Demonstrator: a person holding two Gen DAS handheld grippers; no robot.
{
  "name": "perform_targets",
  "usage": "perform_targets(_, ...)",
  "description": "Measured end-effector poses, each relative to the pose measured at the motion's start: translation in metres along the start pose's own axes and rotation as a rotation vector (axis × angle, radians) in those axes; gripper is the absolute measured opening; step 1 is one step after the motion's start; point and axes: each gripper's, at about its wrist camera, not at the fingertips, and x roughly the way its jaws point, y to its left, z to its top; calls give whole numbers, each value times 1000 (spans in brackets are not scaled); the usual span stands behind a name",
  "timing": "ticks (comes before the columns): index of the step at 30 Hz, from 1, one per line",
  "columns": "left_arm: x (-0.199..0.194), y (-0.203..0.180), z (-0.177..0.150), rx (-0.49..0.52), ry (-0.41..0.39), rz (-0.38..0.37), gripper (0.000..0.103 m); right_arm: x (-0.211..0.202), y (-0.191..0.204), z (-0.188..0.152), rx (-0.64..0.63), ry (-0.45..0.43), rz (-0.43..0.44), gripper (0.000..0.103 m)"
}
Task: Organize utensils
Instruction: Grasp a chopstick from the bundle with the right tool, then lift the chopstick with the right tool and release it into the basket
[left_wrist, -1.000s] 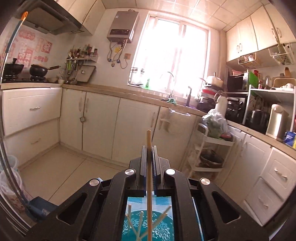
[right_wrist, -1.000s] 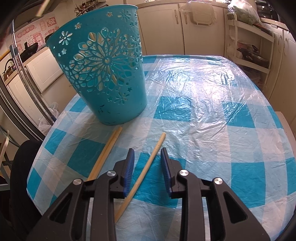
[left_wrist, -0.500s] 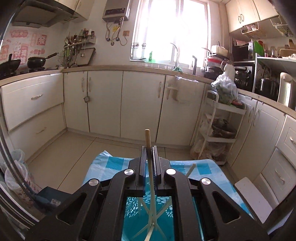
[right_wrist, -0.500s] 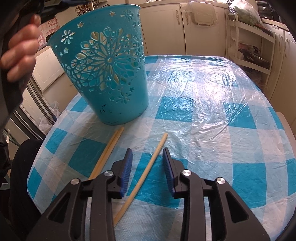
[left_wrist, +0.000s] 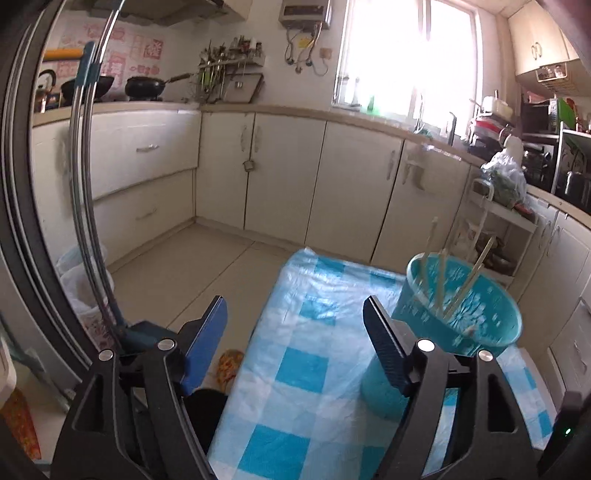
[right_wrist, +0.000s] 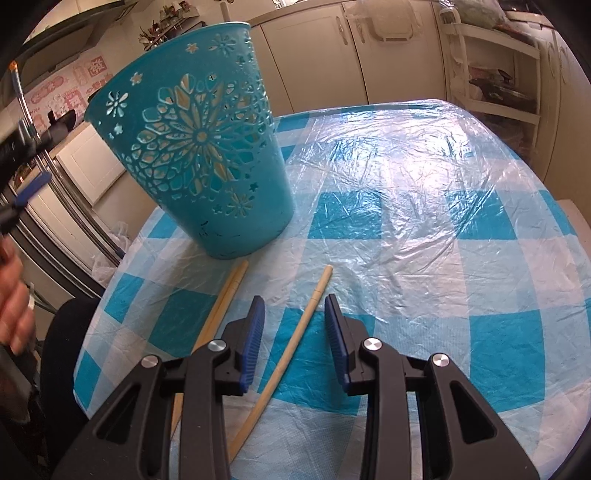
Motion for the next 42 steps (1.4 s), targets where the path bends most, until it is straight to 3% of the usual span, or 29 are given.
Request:
perform_targets(3, 15, 8, -26, 16, 76, 10, 72, 2, 9, -1, -55, 3, -72, 26)
perform_targets(8, 22, -5, -50, 127, 119, -6, 76, 3, 15, -3, -116, 13, -149, 11)
perform_targets(12, 22, -14, -56, 167, 128, -23, 84, -1, 7, -2, -126, 32, -161, 10)
perform_targets(21, 29, -21, -66, 198, 176, -40, 87, 0, 5, 0, -150, 57, -165, 11)
perform_targets(27, 31, -24, -68, 208, 187, -32, 87, -2, 7, 4, -185, 65, -97, 7)
perform_targets(31, 33, -25, -69, 215, 194, -29, 88, 1, 1, 6, -153, 96, -90, 11)
perform_targets(36, 35, -27, -70, 221, 203, -26, 88, 2, 9, 3, -210, 93, -130, 11)
perform_targets(38, 35, -27, -71, 222, 207, -27, 88, 1, 8, 5, -194, 105, -106, 6)
perform_targets(42, 37, -27, -71, 221, 215, -25, 89, 1, 7, 4, -185, 116, -102, 6)
